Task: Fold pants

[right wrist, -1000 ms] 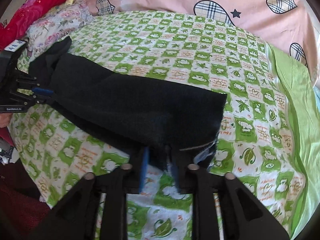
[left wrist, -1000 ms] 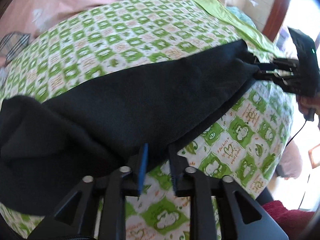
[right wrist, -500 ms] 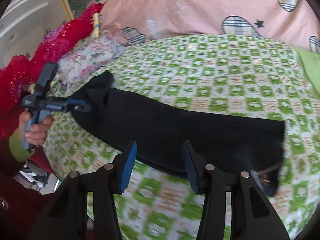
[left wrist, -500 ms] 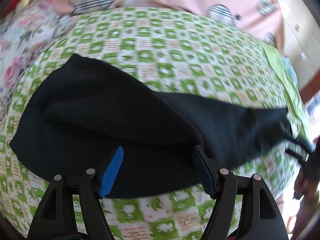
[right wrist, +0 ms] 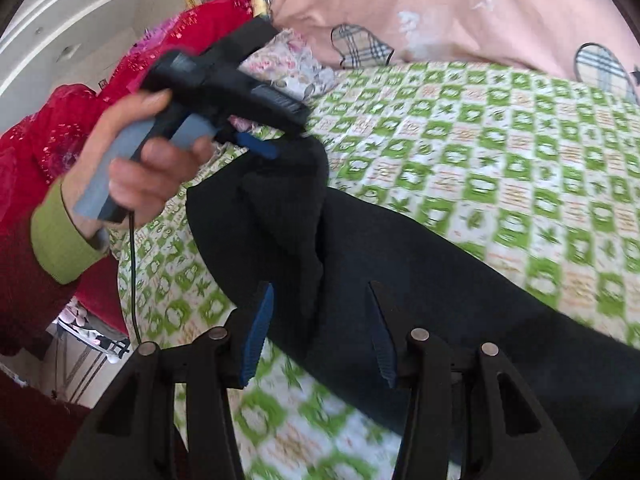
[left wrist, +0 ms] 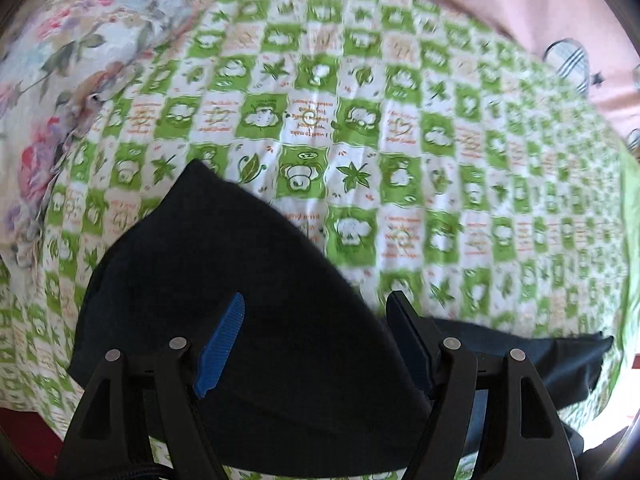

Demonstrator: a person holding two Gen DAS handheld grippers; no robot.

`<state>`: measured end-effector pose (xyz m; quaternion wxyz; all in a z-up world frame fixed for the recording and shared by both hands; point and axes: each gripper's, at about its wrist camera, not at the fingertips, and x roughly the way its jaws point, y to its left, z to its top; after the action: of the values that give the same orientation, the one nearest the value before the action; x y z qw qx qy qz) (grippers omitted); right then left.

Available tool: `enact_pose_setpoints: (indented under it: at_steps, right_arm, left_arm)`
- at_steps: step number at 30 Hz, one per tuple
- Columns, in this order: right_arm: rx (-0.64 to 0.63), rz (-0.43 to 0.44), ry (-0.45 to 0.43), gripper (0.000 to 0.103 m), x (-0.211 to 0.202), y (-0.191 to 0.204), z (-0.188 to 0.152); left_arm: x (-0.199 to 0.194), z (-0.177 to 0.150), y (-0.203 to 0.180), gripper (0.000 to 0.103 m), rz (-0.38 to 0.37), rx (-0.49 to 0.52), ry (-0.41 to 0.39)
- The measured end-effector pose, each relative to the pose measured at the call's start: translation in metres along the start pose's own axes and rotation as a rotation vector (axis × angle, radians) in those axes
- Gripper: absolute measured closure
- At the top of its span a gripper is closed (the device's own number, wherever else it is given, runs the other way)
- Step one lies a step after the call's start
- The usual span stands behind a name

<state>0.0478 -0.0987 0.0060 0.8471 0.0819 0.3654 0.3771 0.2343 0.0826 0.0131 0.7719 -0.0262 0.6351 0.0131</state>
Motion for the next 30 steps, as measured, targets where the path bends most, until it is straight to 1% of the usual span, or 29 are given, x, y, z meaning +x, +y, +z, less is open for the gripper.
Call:
enact_pose_setpoints:
  at_steps: [2,5,7,8,9,10,11,12,13,14,15,16,18,21,23,25,28,29,30]
  right_arm:
    - [-0.010,0.009,0.019,0.055,0.012,0.001,0.008]
    - [-0.021,0.017,0.055,0.055,0.034,0.003,0.017]
    - [-0.022,0.012,0.071,0.055,0.044,0.002,0.021]
    - [-0.021,0.011,0.076,0.055,0.048,0.001,0.022]
    - [-0.018,0.014,0.079,0.055,0.052,0.001,0.023]
    - [-0.018,0.016,0.080,0.055,0.054,0.001,0.023]
    - [-0.020,0.015,0.084,0.055,0.058,0.001,0.024]
    - [-0.024,0.012,0.087,0.059,0.059,0.002,0.025]
    - [-0.031,0.002,0.095,0.065,0.062,0.002,0.025]
    - [-0.039,-0.005,0.100,0.074,0.064,0.004,0.025]
    - [-0.045,-0.010,0.096,0.088,0.064,0.005,0.026]
    - [-0.045,-0.001,0.086,0.097,0.062,0.006,0.027]
    - [-0.062,0.005,0.055,0.097,0.054,0.011,0.028]
    - [-0.104,0.010,0.012,0.097,0.041,0.025,0.030]
    - [-0.148,0.022,-0.013,0.097,0.032,0.037,0.030]
    - [-0.200,0.022,-0.023,0.097,0.029,0.049,0.030]
    - [-0.290,-0.002,-0.017,0.097,0.030,0.068,0.023]
    - [-0.314,-0.009,-0.012,0.097,0.030,0.073,0.020]
    - [-0.339,-0.015,-0.003,0.097,0.032,0.078,0.017]
  left_arm:
    - [0.014,0.012,-0.007,0.029,0.043,0.027,0.043]
    - [0.033,0.021,-0.010,0.029,0.103,0.046,0.084]
    - [0.044,0.024,-0.007,0.035,0.129,0.047,0.106]
    - [0.047,0.024,-0.005,0.047,0.141,0.050,0.110]
    - [0.049,0.023,-0.003,0.064,0.148,0.052,0.111]
    - [0.050,0.020,0.001,0.073,0.141,0.051,0.110]
    - [0.049,0.017,0.004,0.086,0.132,0.051,0.105]
    - [0.047,0.014,0.008,0.090,0.123,0.051,0.092]
    - [0.041,0.006,0.013,0.093,0.113,0.051,0.068]
    - [0.034,-0.001,0.019,0.096,0.096,0.050,0.042]
    - [0.026,-0.007,0.022,0.097,0.080,0.047,0.019]
    - [0.015,-0.015,0.030,0.098,0.052,0.035,-0.021]
    - [-0.009,-0.030,0.047,0.099,-0.013,0.006,-0.096]
    - [-0.037,-0.057,0.074,0.099,-0.084,-0.049,-0.202]
    - [-0.056,-0.082,0.093,0.099,-0.145,-0.099,-0.270]
    - [-0.073,-0.109,0.105,0.099,-0.179,-0.147,-0.334]
    - [-0.081,-0.146,0.130,0.099,-0.219,-0.203,-0.406]
    - [-0.082,-0.155,0.137,0.099,-0.229,-0.220,-0.425]
    - [-0.080,-0.157,0.134,0.099,-0.235,-0.232,-0.437]
